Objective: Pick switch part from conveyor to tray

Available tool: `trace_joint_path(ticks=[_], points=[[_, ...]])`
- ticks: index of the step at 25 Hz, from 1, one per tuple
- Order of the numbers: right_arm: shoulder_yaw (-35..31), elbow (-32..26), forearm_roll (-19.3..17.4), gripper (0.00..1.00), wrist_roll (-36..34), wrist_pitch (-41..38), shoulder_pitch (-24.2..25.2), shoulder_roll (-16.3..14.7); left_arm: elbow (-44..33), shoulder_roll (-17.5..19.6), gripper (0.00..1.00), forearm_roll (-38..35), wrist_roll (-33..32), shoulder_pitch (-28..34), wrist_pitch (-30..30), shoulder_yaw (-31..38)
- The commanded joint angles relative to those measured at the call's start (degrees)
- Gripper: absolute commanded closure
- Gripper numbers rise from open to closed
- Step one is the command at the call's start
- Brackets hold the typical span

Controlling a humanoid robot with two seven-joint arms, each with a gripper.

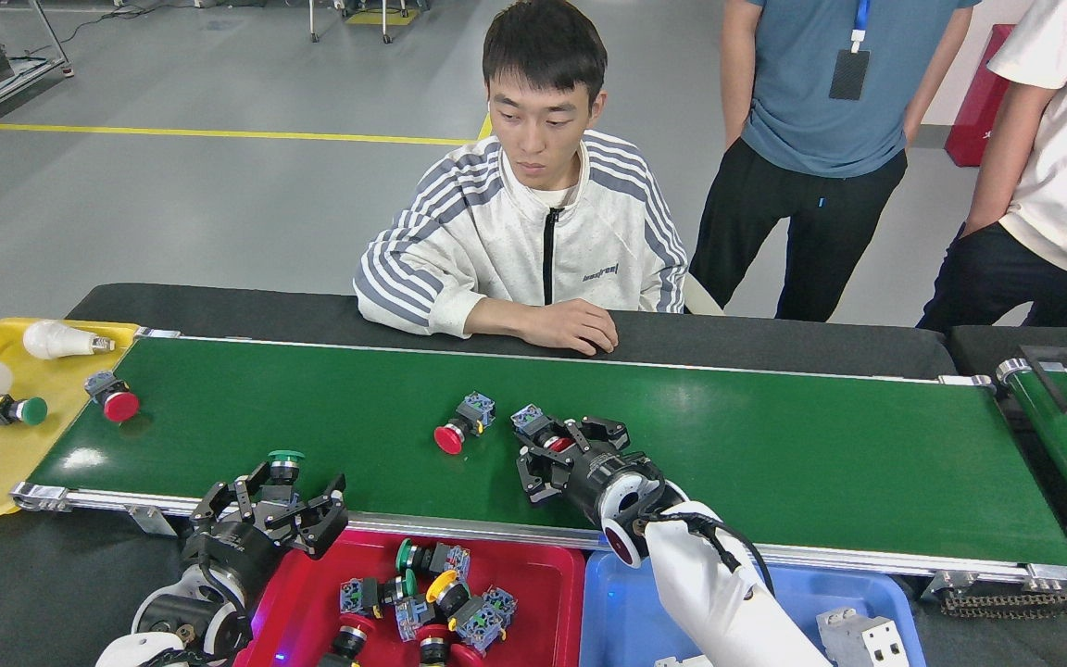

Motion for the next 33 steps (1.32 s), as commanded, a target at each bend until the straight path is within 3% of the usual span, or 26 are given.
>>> trace_joint_path(ticks=[1,2,5,8,9,10,11,15,16,17,18,19,22,25,27,31,33], points=[[0.07,-3.3,-0.08,0.98,-0.02,-0.23,-0.44,-0.06,-0.01,0.21,0.77,0.44,0.43,-0.12,1.0,0.25],[0.51,-6.29,0.0,0.98,-0.02,-0.41,0.62,-0.15,-0.36,0.21,0.87,0.62,0.78,0.14,0.91,0.78],[5.08,-18.24,0.09,0.98,0.68,-2.08,6.69,-1.73,-2.38,0.21,0.97,0.97,3.24,1.02,-0.14,2.8],[8.95,-32.38,0.0,0.94,1.83,-7.7,14.06,-7.79,-8.53,0.39,1.0,1.49,3.94,3.57,-2.95,3.06],[9.3,-35.81,0.09,0.75,1.83,-10.16,16.61,-9.03,-10.82,0.48,1.0,2.2,3.94,4.71,-4.18,2.98],[9.39,-37.76,0.18,0.42,1.83,-12.19,18.29,-9.56,-12.76,0.48,1.0,2.81,3.86,5.77,-5.33,2.89],[9.39,-38.98,0.27,0.0,1.83,-14.38,19.78,-9.56,-15.3,0.48,1.0,3.52,3.59,7.08,-7.17,2.54],[9.39,-39.34,0.27,0.0,1.74,-20.8,20.92,-8.94,-22.51,-0.14,0.95,4.84,3.15,12.71,-17.28,1.48],[9.39,-39.34,0.27,0.0,1.74,-20.89,21.28,-8.85,-23.74,-0.14,0.81,4.92,2.71,14.56,-21.94,0.6],[9.3,-39.51,0.27,0.0,1.74,-20.89,21.28,-8.77,-24.71,-0.23,0.55,4.92,2.01,15.61,-25.1,-0.19],[9.13,-39.69,0.18,0.0,1.83,-20.8,21.28,-8.68,-25.85,-0.4,0.16,4.84,1.75,16.4,-25.98,-0.72],[8.86,-40.13,0.0,0.0,1.83,-20.71,21.36,-8.68,-26.38,-0.84,0.0,4.66,1.83,16.84,-25.19,-1.5],[6.31,-41.71,-0.17,0.0,1.65,-20.63,21.89,-8.94,-26.55,-1.81,0.0,4.66,1.83,18.51,-24.4,-3.53],[-3.71,-44.96,-0.17,0.0,1.65,-19.92,26.2,-8.94,-26.73,-2.07,0.0,4.66,1.83,19.39,-22.73,-3.18],[-12.67,-48.92,-0.17,0.0,1.48,-17.37,29.54,-8.85,-26.82,-2.78,0.0,4.75,1.83,19.39,-17.63,-2.39],[-28.31,-53.66,-0.17,0.01,-3.1,-3.14,37.45,-7.62,-27.17,-2.25,0.0,4.66,1.83,19.3,-0.23,2.8],[-32.36,-55.33,-0.17,0.01,-7.4,2.93,41.75,-8.5,-26.99,-2.07,0.0,4.66,1.83,20.0,0.56,8.51]])
